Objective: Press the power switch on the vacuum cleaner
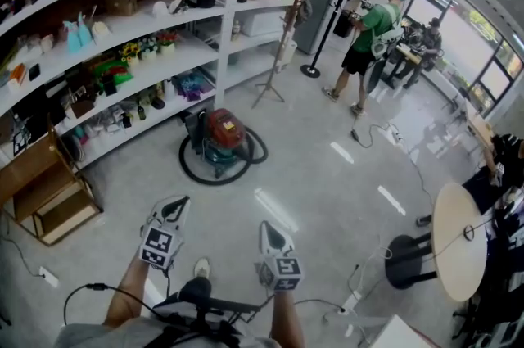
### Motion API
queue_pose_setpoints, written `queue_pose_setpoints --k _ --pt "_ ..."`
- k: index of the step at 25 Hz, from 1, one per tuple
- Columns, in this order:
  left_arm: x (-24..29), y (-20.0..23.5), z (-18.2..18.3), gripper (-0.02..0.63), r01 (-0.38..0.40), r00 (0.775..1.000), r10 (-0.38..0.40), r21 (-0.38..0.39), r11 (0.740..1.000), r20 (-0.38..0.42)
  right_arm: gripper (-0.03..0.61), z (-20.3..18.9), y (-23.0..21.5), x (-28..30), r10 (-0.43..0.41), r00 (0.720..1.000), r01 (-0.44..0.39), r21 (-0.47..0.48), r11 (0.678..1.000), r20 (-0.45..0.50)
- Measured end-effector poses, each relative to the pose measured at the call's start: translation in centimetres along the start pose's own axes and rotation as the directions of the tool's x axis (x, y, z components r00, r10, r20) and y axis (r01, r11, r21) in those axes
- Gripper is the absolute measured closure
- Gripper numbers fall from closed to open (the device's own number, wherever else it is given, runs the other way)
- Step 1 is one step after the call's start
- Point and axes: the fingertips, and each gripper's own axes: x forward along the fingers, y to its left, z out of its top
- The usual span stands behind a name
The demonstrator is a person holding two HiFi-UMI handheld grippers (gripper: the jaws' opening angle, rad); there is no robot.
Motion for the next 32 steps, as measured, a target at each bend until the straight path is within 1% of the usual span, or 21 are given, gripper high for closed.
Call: queue_pose_setpoints --k 4,7,16,20,32 --pt "2.5 2.1 0.6 0.607 0.013 1.000 -0.013 -0.001 1.000 0.004 0.568 0.9 -0.5 3.1 -0.002 1.000 0.002 0.011 1.000 -0.007" --pt "4.3 3.8 0.9 0.607 0.015 1.000 -0.015 -0.008 1.000 0.007 0.568 2.1 -0.8 5.4 -0.008 1.000 0.008 -0.003 1.000 -0.002" --pt "8.8 8.5 0.7 0.607 0.018 1.000 -0.018 -0.020 1.000 0.005 0.568 3.8 -1.2 12.0 -0.004 1.000 0.004 -0.007 1.000 -0.009" --pt "10.6 10.6 0.7 0.607 0.013 1.000 -0.013 -0.024 1.000 0.011 0.568 4.7 -1.6 14.5 -0.011 1.000 0.011 -0.025 1.000 0.000" --pt "13.6 13.2 0.9 0.607 0.009 1.000 -0.009 -0.032 0.999 0.013 0.568 6.0 -2.6 18.8 -0.006 1.000 0.006 -0.024 1.000 -0.005"
